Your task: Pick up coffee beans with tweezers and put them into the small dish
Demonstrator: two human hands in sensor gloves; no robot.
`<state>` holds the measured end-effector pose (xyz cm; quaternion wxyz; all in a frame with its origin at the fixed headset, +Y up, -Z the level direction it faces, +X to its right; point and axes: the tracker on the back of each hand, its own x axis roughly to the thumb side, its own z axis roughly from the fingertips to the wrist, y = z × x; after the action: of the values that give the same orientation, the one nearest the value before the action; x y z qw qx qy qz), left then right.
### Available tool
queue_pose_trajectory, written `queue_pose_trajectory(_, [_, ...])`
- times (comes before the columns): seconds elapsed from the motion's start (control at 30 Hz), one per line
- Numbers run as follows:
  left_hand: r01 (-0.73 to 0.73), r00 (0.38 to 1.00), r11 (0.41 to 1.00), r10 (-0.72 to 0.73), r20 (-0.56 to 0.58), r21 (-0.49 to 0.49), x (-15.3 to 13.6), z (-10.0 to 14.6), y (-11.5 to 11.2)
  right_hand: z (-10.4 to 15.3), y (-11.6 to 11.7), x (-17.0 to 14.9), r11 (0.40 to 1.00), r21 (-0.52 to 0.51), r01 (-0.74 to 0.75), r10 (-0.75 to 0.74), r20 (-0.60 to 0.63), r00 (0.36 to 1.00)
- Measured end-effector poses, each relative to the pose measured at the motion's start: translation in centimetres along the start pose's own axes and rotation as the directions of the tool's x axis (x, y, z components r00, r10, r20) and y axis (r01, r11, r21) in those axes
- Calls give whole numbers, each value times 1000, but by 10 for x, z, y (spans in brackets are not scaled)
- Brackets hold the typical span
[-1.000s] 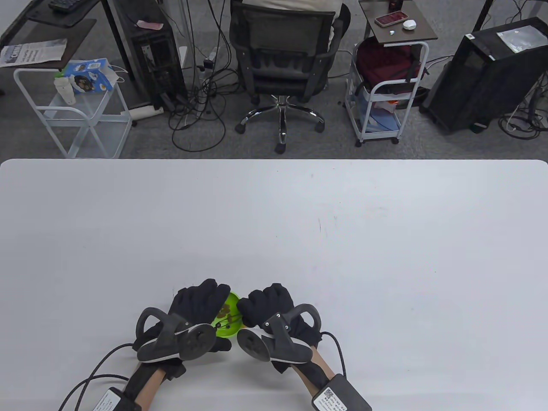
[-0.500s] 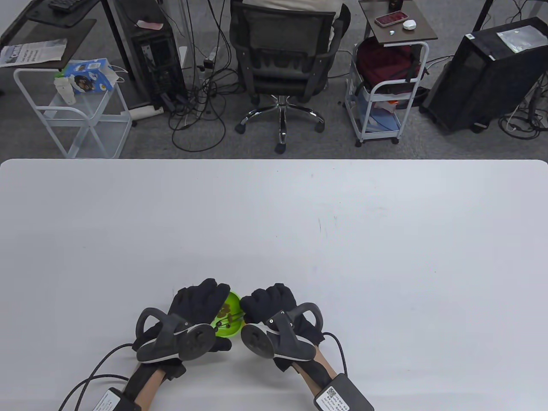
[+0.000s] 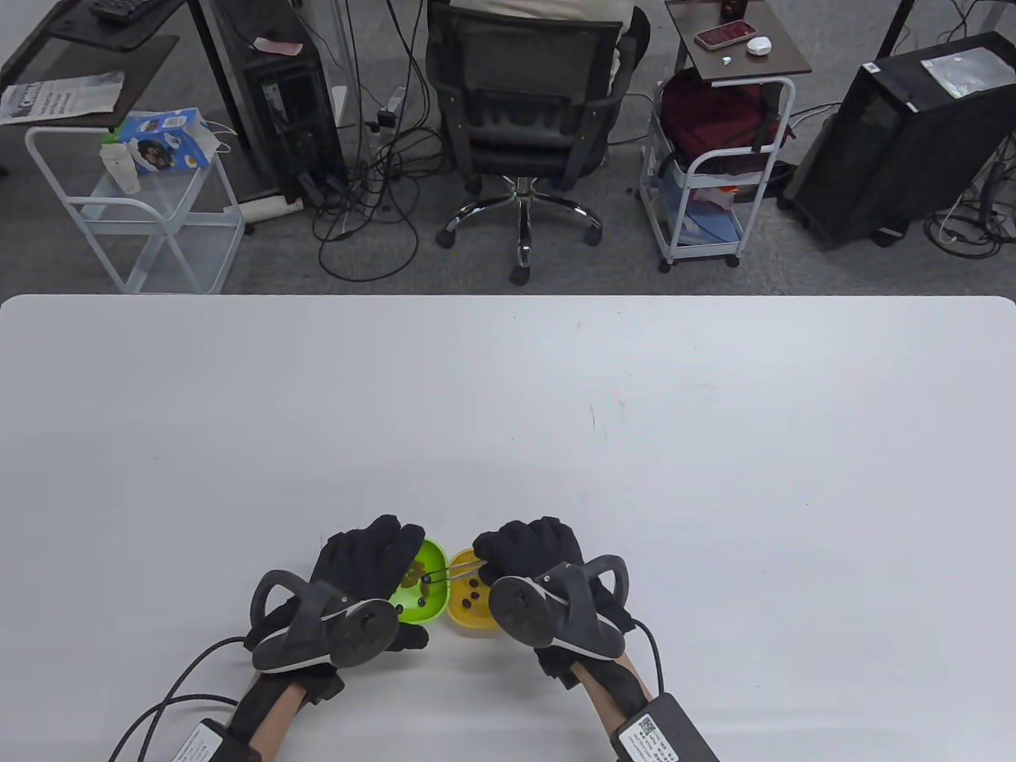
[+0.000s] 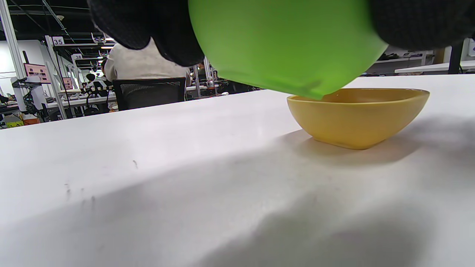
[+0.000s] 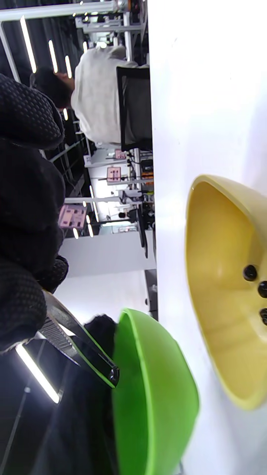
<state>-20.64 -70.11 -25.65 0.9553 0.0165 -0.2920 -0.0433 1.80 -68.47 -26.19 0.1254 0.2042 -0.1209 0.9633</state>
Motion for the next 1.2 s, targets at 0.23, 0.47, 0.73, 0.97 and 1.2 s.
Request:
queue_pose_trajectory(0.23, [-2, 1000, 1000, 2, 1, -4, 0, 0, 0, 6, -8, -24, 999, -1, 46, -46, -72, 996])
queue_pose_trajectory(0.47, [2, 1000, 1000, -2, 1, -2, 0, 0, 0, 8, -6, -34, 999, 22, 37, -34, -114, 993])
queue_pose_trajectory(0.73, [1, 1000, 1000, -2, 6, 1, 0, 0, 1, 8, -5, -37, 999, 29, 31, -27, -130, 991])
queue_pose_trajectory(0.97, [6, 1000, 1000, -6, 9, 4, 1, 0, 1, 8, -5, -36, 999, 17, 34, -31, -129, 991])
queue_pose_trajectory(1.2, [6, 1000, 1000, -6, 9, 2, 1, 0, 1, 7, -5, -24, 999, -11, 36, -36, -71, 997])
